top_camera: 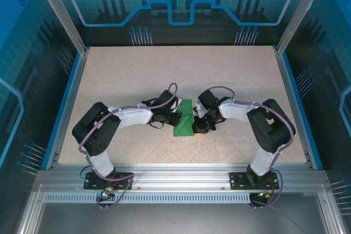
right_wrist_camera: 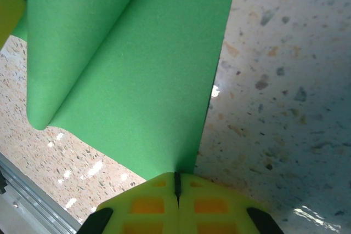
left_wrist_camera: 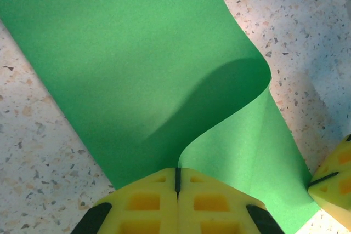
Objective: Fold a paper plane with a square sheet of paper (fold left side to right side)
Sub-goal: Fold the triangle a second time at the center of the table.
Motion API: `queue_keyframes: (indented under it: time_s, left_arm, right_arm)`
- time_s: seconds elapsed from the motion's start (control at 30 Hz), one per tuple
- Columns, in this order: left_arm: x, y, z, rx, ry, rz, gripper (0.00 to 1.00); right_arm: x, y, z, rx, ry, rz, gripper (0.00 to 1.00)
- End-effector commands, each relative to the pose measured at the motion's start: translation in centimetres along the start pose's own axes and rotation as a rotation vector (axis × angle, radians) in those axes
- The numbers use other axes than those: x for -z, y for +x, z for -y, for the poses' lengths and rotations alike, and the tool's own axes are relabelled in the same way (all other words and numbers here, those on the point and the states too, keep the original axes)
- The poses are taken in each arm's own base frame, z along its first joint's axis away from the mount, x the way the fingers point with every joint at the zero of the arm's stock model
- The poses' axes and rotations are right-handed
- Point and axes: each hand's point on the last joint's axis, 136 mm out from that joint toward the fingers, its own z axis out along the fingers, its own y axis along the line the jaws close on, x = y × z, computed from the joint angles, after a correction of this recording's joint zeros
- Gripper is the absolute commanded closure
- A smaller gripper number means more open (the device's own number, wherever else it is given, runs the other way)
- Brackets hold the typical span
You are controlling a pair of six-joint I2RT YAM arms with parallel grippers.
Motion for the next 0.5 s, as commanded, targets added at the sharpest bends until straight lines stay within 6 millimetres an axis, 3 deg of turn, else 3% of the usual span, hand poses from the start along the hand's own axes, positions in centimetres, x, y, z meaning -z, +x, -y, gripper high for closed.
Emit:
queue_keyframes:
  time_s: [0.0, 0.47]
  left_arm:
    - [-0.23, -0.57, -0.40, -0.017, -0.007, -0.005, 1.00]
    - [-0.09, -0.25, -0.92, -0.022, -0.028, -0.010, 1.00]
  right_arm:
    - [-0.88, 1.11, 1.73, -0.012, 0.093, -0.048, 1.00]
    - [-1.01, 1.14, 1.67, -0.011, 0.093, -0.059, 1.00]
